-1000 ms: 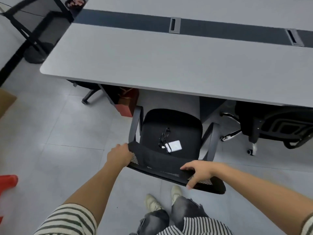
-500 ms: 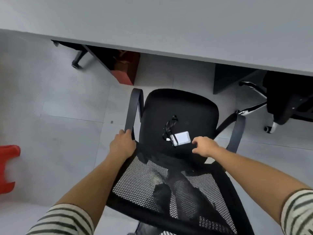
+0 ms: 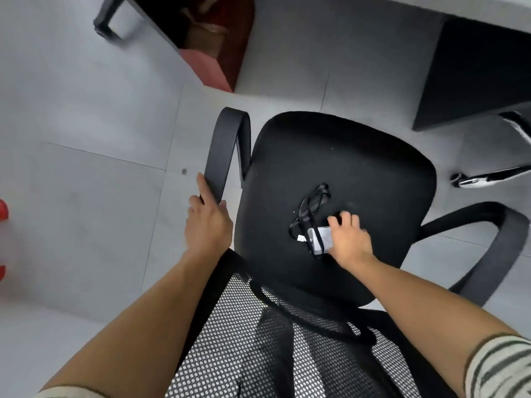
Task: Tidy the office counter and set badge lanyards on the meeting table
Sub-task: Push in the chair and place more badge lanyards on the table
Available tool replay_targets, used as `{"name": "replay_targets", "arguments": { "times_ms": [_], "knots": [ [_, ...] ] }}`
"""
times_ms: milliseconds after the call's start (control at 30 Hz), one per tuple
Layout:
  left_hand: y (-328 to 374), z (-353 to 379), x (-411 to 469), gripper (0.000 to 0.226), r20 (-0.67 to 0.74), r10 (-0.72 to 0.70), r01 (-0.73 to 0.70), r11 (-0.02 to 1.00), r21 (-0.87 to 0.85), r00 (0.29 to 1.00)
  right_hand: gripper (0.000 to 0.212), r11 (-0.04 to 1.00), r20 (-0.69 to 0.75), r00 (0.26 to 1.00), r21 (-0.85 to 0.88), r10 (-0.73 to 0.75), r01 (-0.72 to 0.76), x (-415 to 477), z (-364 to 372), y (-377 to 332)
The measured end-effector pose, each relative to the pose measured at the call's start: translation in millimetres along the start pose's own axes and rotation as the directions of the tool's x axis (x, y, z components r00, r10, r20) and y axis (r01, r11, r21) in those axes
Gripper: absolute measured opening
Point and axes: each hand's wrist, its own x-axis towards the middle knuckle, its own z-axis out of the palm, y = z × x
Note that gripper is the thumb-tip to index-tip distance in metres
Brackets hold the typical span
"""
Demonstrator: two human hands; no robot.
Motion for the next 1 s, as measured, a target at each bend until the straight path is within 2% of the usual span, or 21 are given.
{"name": "replay_targets", "arguments": {
  "times_ms": [67,133,233,367,467,533,667,733,833,967,1000],
  "knots": [
    [-1,6,5,0.070,-0.008,0.006,-0.005,0.999,0.042,1.000,0.062,0.999,-0.001,1.000,-0.017,0.029,-0.029,10,0,-2],
    [-3,6,10,0.071,-0.005,0.010,-0.010,0.998,0.058,1.000,0.049,1.000,0.068,0.998,0.000,0.018,-0.018,19,-3,-4],
    [-2,0,15,0.073,0.062,-0.001,-0.001,0.999,0.045,0.998,0.034,0.999,0.091,0.996,0.042,-0.017,0.013,15,-8,-6],
    [-1,-18,17,0.073,0.229,-0.042,0.035,0.999,0.035,0.973,0.041,0.960,0.120,0.992,0.272,0.038,-0.070,-7,-29,-10],
    [-4,-40,7,0.053,0.313,-0.087,0.055,0.992,0.110,0.946,0.038,0.890,0.136,0.988,0.438,0.069,-0.123,-31,-58,-10],
    [-4,-54,-7,0.033,0.359,-0.052,0.010,0.993,0.116,0.932,0.033,0.867,0.138,0.988,0.484,0.063,-0.122,-48,-82,-7],
    [0,-84,-55,0.030,0.416,0.050,-0.049,0.999,-0.014,0.908,0.030,0.798,0.112,0.992,0.592,0.064,-0.118,-89,-136,2],
    [0,-95,-77,0.026,0.422,0.059,-0.027,0.996,-0.083,0.904,0.030,0.736,0.104,0.992,0.666,0.067,-0.119,-108,-159,2],
    [-1,-122,-109,0.033,0.430,0.074,0.019,0.978,-0.208,0.900,0.031,0.554,0.069,0.994,0.826,0.082,-0.103,-149,-196,-10],
    [-1,-159,-139,0.053,0.513,0.036,0.247,0.846,-0.473,0.858,0.030,0.268,0.059,0.998,0.961,0.023,-0.063,-211,-232,-35],
    [-9,-182,-154,0.058,0.510,0.068,0.248,0.815,-0.524,0.857,0.028,0.212,0.019,1.000,0.977,0.001,-0.018,-245,-241,-50]
  ]
}}
